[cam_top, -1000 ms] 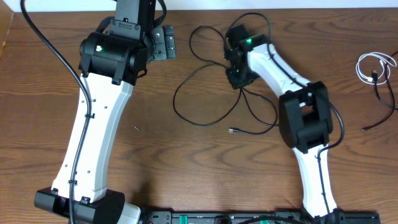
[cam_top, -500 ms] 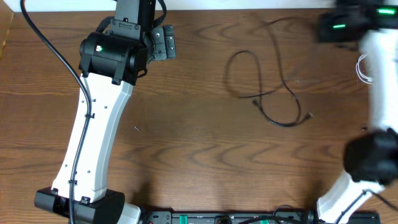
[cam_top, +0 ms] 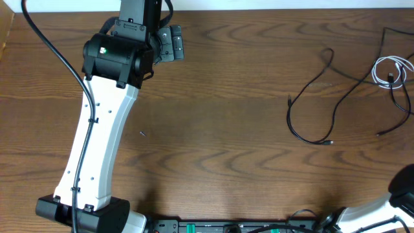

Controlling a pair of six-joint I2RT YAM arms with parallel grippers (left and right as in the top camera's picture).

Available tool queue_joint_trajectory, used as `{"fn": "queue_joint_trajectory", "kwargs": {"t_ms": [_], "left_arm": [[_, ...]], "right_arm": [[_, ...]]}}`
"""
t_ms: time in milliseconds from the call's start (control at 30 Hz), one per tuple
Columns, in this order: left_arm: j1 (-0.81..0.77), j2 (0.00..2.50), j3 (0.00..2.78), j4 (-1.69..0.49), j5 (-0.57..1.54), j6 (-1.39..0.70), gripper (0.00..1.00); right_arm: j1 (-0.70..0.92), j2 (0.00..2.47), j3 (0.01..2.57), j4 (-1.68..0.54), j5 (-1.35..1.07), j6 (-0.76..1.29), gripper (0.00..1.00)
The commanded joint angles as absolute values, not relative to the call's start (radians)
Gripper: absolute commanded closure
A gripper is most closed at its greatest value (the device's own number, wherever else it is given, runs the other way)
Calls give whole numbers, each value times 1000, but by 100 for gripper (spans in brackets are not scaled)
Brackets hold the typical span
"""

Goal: Untangle cables

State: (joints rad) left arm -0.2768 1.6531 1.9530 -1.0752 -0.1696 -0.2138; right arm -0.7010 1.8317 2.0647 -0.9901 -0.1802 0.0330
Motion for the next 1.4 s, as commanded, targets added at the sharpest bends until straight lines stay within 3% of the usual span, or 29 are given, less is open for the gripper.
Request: {"fn": "queue_joint_trajectory", "kwargs": {"t_ms": [0, 267, 300, 400, 433, 1000, 1167, 1367], "left_arm": [[-275, 1660, 1958, -1073, -164, -228, 4], [-275, 1660, 1958, -1068, -164, -228, 4], [-275, 1660, 1958, -1068, -164, -228, 4], [-275, 1660, 1958, -1068, -164, -228, 4], [-275, 1660, 1958, -1068, -164, -228, 4], [-275, 1660, 1958, -1069, -164, -227, 4], [-275, 1660, 1958, -1069, -164, -227, 4], [-275, 1660, 1958, -1069, -164, -227, 4]], "right_arm": [[-762, 1839, 2065, -935, -159, 53, 99], [-786, 1882, 2065, -836, -71, -25, 96], [-784, 1889, 2065, -846, -70, -25, 83], [-768, 1905, 2065, -886, -70, -24, 5], [-759, 1905, 2065, -899, -74, -24, 1], [-355, 1905, 2064, -1200, -274, -183, 1], [-242, 1905, 2040, -1284, -253, -211, 21], [-149, 1905, 1905, -1304, -252, -195, 29]]}}
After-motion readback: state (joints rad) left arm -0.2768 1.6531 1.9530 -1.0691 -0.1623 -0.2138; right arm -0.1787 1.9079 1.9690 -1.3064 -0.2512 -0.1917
